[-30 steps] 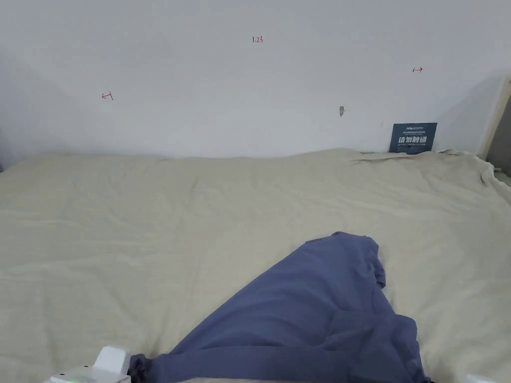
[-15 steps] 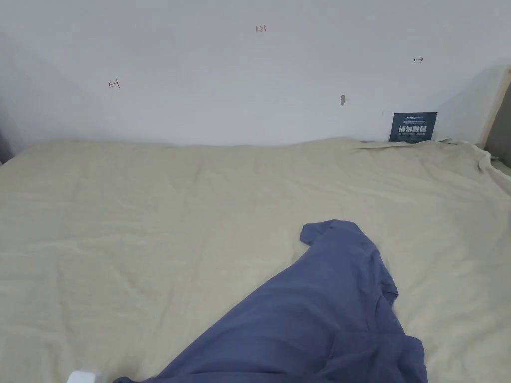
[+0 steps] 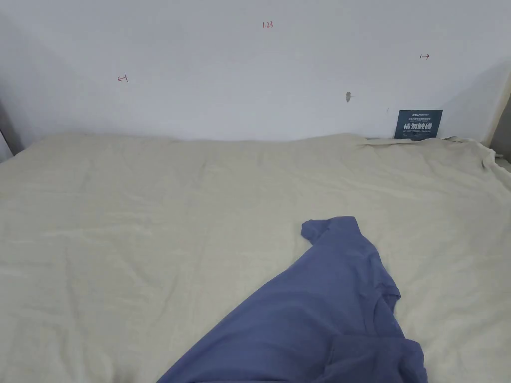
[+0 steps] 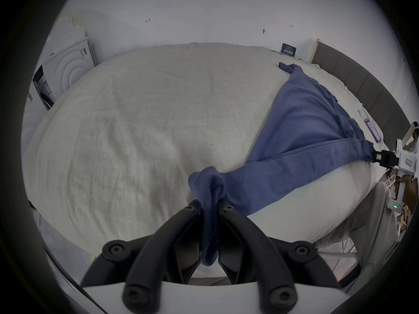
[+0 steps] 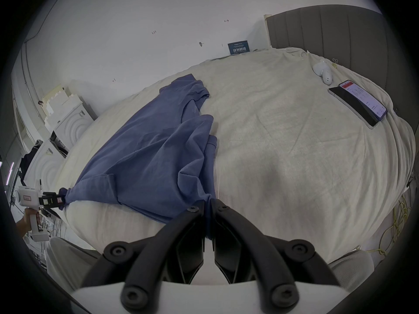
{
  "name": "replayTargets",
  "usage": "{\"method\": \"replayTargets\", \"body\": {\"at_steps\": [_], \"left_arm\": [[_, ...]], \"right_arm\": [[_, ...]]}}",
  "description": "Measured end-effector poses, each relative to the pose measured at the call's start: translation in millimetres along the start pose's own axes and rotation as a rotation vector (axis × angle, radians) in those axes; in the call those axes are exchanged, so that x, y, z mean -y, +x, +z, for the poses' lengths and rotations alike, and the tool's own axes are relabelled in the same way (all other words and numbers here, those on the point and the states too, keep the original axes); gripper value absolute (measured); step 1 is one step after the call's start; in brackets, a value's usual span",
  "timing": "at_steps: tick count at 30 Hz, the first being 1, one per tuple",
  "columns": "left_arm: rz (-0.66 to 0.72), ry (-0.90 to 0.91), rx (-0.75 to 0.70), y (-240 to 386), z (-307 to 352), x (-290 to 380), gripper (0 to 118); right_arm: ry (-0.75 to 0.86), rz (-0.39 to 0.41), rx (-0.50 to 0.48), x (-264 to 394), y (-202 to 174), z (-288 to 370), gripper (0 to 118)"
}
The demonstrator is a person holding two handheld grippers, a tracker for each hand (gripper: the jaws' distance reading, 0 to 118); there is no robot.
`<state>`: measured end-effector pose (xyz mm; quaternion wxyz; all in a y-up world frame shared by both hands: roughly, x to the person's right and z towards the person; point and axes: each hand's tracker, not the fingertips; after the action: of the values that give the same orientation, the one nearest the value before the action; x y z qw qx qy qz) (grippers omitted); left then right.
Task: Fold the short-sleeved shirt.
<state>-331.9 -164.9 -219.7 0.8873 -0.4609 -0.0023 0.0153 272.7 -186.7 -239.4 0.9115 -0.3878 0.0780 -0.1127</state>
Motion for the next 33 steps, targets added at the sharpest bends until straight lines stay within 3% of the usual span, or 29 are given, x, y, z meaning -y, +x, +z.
{"method": "replayTargets", "body": {"at_steps": [5,8,9,11,13,15,16,21,25,33], "left_arm": [[0.06,0.007,-0.005,0.3,-0.8,2.7,11],[0.092,0.004,-0.007,-0.6,2.7,1.2,24],[0.098,0.003,-0.009,0.8,4.9,0.4,38],[0.102,0.002,-0.046,4.4,8.2,-1.0,73],[0.095,0.017,-0.056,5.8,14.7,-4.1,78],[0.122,0.064,-0.022,8.4,27.4,-14.7,105],[0.137,0.096,-0.003,9.7,34.6,-20.5,111],[0.148,0.319,0.023,22.5,80.8,-59.4,112],[0.15,0.498,-0.026,36.7,106.7,-82.6,113],[0.133,0.641,-0.087,67.1,136.9,-93.7,106]], "right_arm": [[-0.02,0.008,0.027,-0.2,-4.2,-5.2,3],[-0.036,0.007,0.022,-5.3,-6.5,-3.4,8],[-0.044,0.004,0.017,-7.8,-7.2,-2.0,18],[-0.042,0.008,0.042,-14.2,-13.3,4.5,52],[-0.007,0.041,0.05,-25.0,-18.7,13.4,58],[0.065,0.059,0.039,-43.9,-26.5,27.6,87],[0.098,0.069,0.035,-54.5,-31.3,36.4,93],[0.28,0.132,0.049,-108.1,-57.0,78.6,94],[0.433,0.121,0.056,-136.5,-72.3,108.1,94],[0.574,0.2,0.141,-149.0,-89.5,141.1,94]]}}
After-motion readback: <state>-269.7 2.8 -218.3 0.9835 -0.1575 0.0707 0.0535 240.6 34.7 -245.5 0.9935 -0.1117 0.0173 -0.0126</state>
